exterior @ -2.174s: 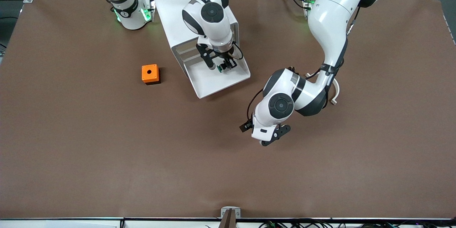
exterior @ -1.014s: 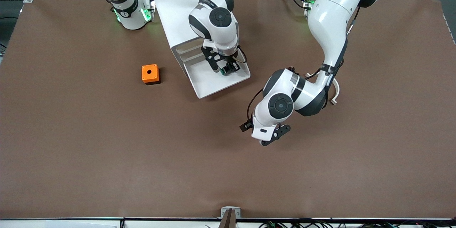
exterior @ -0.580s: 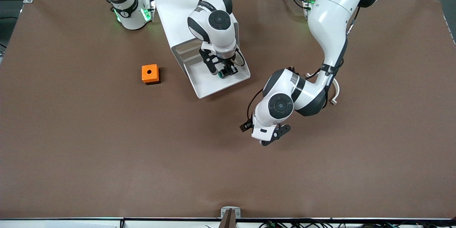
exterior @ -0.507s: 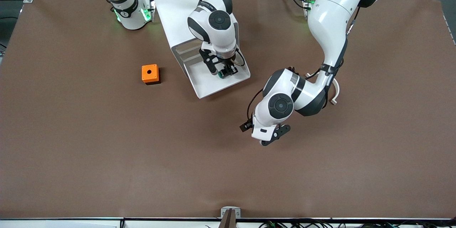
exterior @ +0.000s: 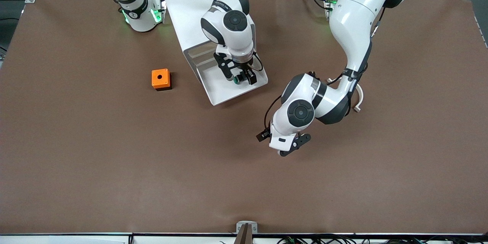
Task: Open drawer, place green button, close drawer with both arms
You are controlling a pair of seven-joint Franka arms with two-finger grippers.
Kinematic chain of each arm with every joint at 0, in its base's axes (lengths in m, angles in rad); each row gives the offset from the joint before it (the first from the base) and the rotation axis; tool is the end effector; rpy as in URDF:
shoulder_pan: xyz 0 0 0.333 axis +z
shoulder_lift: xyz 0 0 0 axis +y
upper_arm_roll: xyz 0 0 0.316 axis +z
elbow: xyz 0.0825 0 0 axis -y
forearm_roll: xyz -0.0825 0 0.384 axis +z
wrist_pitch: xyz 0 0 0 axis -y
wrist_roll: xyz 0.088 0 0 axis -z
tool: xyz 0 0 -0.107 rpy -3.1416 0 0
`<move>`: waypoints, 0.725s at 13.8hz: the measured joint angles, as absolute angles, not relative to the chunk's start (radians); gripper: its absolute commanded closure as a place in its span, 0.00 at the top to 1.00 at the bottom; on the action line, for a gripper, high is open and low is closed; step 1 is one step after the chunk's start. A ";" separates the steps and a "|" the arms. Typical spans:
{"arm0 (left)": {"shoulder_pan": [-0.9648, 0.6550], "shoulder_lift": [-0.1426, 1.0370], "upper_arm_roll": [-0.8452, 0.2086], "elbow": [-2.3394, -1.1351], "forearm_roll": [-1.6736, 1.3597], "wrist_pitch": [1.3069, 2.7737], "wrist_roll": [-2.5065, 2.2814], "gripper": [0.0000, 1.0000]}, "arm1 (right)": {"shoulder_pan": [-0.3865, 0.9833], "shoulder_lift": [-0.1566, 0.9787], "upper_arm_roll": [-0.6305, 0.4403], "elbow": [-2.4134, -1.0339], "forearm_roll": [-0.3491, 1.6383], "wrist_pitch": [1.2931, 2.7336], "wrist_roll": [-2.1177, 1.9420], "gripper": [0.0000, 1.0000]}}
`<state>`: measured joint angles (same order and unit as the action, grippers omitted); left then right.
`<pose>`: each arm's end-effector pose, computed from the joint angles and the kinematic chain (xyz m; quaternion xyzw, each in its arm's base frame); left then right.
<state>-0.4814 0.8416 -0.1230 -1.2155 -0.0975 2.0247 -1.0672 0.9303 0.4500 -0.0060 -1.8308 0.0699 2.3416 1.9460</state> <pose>0.6309 -0.4122 0.2696 0.9590 0.2687 -0.0754 0.0500 0.3911 0.5205 0.2925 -0.8601 0.5087 0.0202 0.0334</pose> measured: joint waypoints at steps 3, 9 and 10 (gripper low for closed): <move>-0.481 0.842 -0.123 -1.216 -0.098 2.025 -1.067 0.99 | 0.918 0.450 -0.009 -1.773 0.058 2.262 1.885 1.00; -0.487 0.842 -0.124 -1.215 -0.098 2.026 -1.067 0.99 | 0.874 0.450 -0.024 -1.733 0.055 2.214 1.642 1.00; -0.491 0.842 -0.124 -1.215 -0.098 2.026 -1.067 0.99 | 0.856 0.450 -0.025 -1.724 0.054 2.195 1.595 1.00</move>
<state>-0.4913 0.8416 -0.1238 -1.2155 -0.0975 2.0259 -1.0672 0.8562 0.4496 -0.0254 -1.7239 0.0542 2.1949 1.5954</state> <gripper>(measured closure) 0.004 0.000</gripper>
